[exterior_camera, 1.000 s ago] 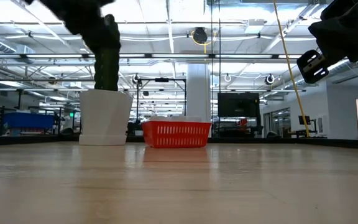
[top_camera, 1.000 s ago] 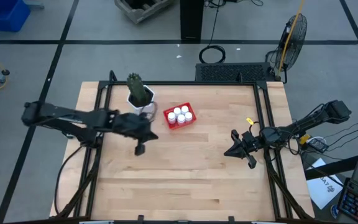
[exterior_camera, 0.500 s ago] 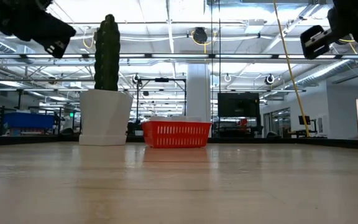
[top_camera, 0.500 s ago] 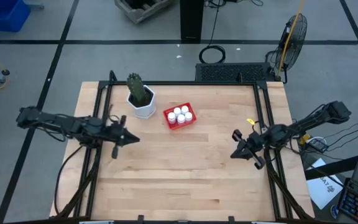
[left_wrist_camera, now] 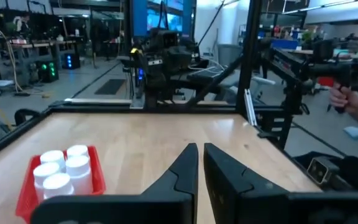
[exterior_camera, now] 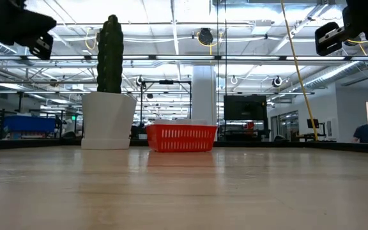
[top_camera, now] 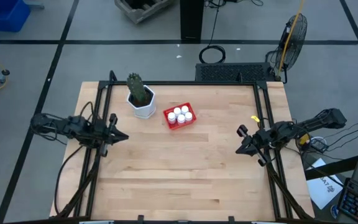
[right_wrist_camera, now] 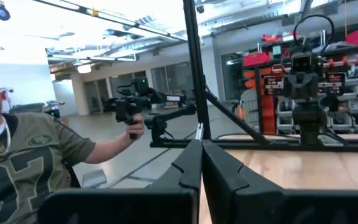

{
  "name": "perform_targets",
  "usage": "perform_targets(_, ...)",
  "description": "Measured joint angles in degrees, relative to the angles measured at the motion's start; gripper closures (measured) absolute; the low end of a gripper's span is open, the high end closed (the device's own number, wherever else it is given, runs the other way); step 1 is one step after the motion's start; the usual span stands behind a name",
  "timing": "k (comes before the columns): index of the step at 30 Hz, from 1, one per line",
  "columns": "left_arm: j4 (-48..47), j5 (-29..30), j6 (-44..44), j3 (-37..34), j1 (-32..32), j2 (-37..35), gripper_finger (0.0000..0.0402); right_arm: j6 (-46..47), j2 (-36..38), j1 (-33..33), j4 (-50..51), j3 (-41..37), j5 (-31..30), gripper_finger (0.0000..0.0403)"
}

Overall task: Pick and place pill bottles into a basket
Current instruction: Return to Home Position

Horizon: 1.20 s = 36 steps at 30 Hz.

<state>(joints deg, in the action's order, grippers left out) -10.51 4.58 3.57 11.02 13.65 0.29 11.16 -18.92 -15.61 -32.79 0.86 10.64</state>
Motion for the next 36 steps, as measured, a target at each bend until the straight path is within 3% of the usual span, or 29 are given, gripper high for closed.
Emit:
perform_targets(11, 12.5, 1.7, -1.9, -10.3, -0.1, -0.1, 0.0371, -2.0, 1.2, 0.6, 5.5, 0.0, -3.3, 0.0398)
perform_targets(17, 12.6, 3.7, -2.2, -10.4, -0.1, 0.7, 0.0371, -2.4, 0.8, 0.6, 10.1, 0.0, -7.8, 0.0399)
perform_targets(25, 13.2, 3.8, -4.4, -10.4, -0.1, 2.0, 0.0371, -3.1, 0.7, 0.6, 12.3, 0.0, -7.3, 0.0399)
perform_targets(29, 14.0, 3.9, -4.8, -10.4, -0.1, 1.9, 0.0371, -3.3, 0.7, 0.6, 13.1, 0.0, -3.6, 0.0399)
perform_targets(36, 14.5, 3.6, -4.8, -10.4, -0.1, 1.9, 0.0371, -10.1, 0.7, 0.6, 14.3, 0.0, -6.1, 0.0399)
